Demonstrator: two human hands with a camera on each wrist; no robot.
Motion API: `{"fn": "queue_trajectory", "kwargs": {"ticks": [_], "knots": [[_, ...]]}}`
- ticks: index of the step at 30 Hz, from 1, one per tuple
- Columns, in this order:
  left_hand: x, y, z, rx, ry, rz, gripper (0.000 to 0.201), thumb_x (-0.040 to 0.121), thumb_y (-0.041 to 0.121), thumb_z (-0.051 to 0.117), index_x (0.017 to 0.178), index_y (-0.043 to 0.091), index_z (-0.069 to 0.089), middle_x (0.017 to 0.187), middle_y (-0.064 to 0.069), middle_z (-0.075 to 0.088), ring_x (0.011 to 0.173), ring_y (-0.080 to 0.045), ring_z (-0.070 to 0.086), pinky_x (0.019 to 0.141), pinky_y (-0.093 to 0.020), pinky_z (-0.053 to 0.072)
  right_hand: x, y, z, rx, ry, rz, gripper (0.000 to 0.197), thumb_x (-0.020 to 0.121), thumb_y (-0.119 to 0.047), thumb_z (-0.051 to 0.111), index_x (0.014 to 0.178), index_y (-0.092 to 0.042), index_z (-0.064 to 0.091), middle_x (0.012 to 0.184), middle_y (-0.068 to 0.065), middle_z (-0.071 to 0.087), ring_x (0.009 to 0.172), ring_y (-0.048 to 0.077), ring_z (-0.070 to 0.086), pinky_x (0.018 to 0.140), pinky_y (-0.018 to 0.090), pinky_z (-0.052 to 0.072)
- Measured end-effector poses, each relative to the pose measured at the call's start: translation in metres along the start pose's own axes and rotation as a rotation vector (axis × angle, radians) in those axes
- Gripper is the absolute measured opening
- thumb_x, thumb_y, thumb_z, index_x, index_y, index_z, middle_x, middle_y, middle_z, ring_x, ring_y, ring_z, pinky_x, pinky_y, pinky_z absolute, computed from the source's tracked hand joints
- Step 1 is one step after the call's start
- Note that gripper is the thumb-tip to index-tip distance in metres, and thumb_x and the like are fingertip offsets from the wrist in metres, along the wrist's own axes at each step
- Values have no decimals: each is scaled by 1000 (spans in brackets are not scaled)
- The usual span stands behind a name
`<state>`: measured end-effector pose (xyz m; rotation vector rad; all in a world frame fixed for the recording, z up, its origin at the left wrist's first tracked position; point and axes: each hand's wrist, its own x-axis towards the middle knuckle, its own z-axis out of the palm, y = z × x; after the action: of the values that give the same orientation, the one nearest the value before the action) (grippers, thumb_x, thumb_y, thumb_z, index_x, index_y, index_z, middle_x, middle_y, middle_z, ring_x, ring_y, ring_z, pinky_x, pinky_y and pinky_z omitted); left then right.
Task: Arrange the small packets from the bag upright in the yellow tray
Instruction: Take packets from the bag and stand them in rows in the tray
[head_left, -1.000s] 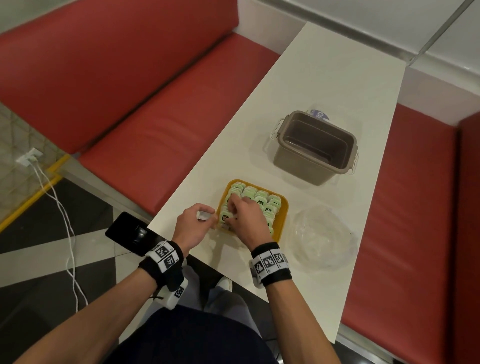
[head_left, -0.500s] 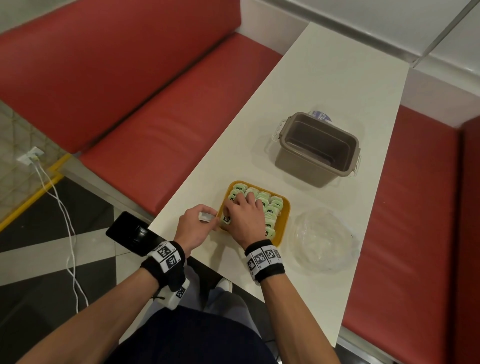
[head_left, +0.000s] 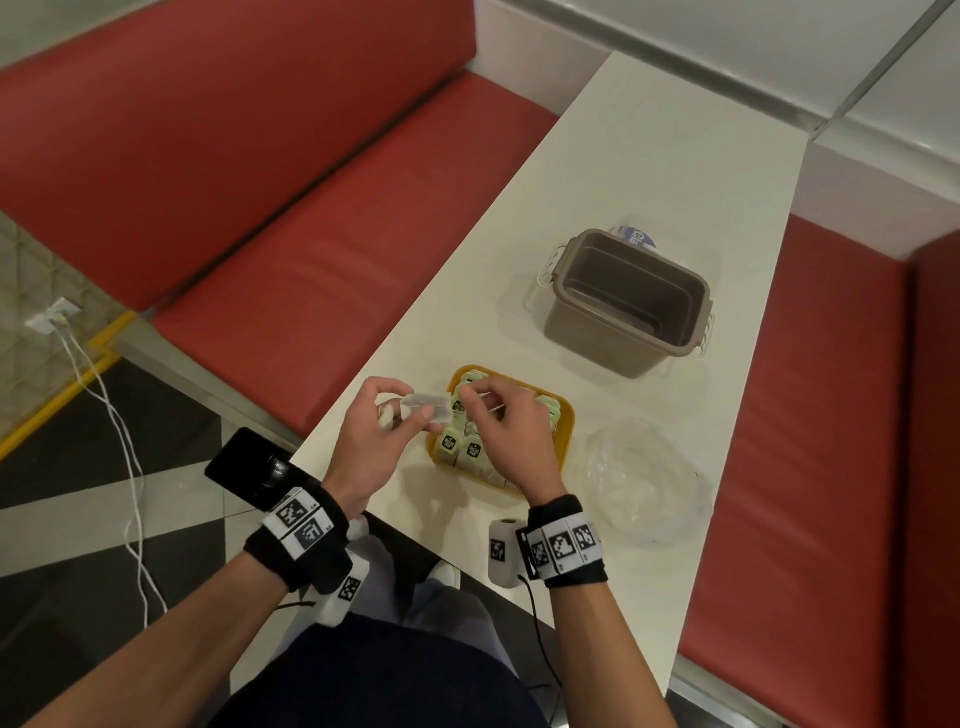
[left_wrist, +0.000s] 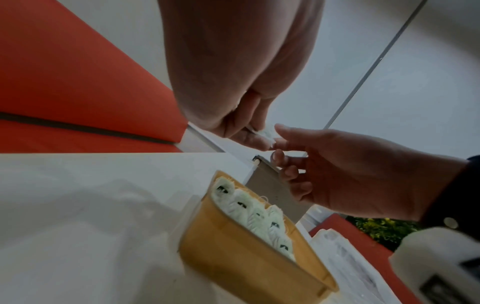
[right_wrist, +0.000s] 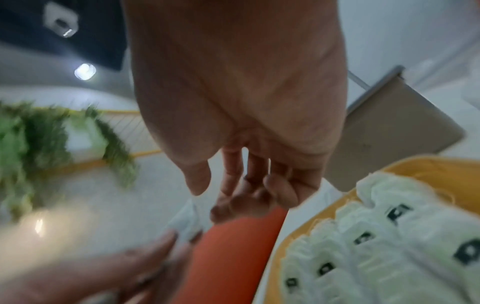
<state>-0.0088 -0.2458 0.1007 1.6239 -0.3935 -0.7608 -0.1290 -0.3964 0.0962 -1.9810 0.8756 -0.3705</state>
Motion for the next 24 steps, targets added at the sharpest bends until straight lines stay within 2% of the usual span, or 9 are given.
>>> {"fn": "queue_trajectory", "kwargs": {"ticks": [2, 4, 6, 8, 12, 14, 17, 20, 24], "knots": [[0, 4, 3, -7, -46, 63, 21, 99, 10, 77, 110, 9, 59, 96, -15, 81, 85, -21, 80, 69, -19, 54, -7, -8, -4, 177, -81, 71, 28, 109, -50, 60, 108, -27, 76, 81, -5, 77, 70, 7, 68, 69, 30, 56], [1, 5, 4, 52, -85, 147, 19, 94, 8, 82, 101, 12, 65, 102, -10, 80, 98, -22, 78, 85, -30, 59, -12, -11, -8, 374, -128, 168, 33, 111, -50, 58, 111, -22, 75, 83, 2, 78, 67, 12, 66, 60, 26, 52], [1, 6, 6, 94, -128, 195, 19, 89, 3, 85, 97, 12, 70, 113, -3, 79, 111, -21, 74, 95, -36, 59, -14, -11, -12, 485, -143, 231, 28, 109, -43, 65, 110, -17, 73, 84, 3, 77, 69, 15, 66, 59, 25, 48], [0, 8, 10, 64, -135, 207, 22, 86, -3, 85, 101, 9, 74, 117, -2, 76, 111, -20, 73, 95, -32, 60, -16, -8, -15, 550, -141, 232, 20, 104, -28, 75, 110, -10, 71, 87, 6, 78, 73, 17, 70, 64, 27, 51], [-2, 18, 13, -47, -134, 97, 53, 86, 0, 87, 132, 17, 67, 116, -6, 76, 105, -21, 77, 90, -27, 61, -21, -9, -22, 730, -23, 198, 27, 99, -12, 79, 120, -3, 64, 99, 18, 80, 79, 23, 73, 72, 31, 60], [-1, 20, 15, -43, -206, 57, 48, 85, 6, 89, 128, 16, 69, 115, -5, 78, 105, -21, 78, 90, -28, 60, -23, -12, -23, 797, 22, 190, 31, 99, -10, 79, 126, -7, 63, 104, 18, 81, 80, 25, 74, 77, 35, 63], [4, 20, 20, 36, -248, 104, 29, 89, 11, 87, 115, 13, 76, 109, -4, 80, 104, -18, 76, 90, -26, 59, -27, -10, -23, 779, 51, 181, 25, 99, -11, 80, 119, -6, 67, 108, 17, 81, 92, 31, 78, 84, 43, 66], [12, 20, 22, 104, -180, 169, 16, 95, 15, 83, 110, 13, 78, 105, -3, 80, 101, -18, 74, 90, -25, 57, -28, 0, -23, 696, 27, 187, 26, 96, -13, 84, 109, -2, 65, 108, 16, 80, 96, 34, 80, 84, 43, 65], [23, 23, 23, 312, -229, 277, 16, 96, 19, 82, 111, 19, 79, 98, 3, 80, 97, -17, 75, 91, -29, 59, -27, 9, -31, 385, -32, 130, 31, 90, -30, 90, 110, -21, 68, 105, -1, 81, 98, 15, 78, 84, 33, 64]]}}
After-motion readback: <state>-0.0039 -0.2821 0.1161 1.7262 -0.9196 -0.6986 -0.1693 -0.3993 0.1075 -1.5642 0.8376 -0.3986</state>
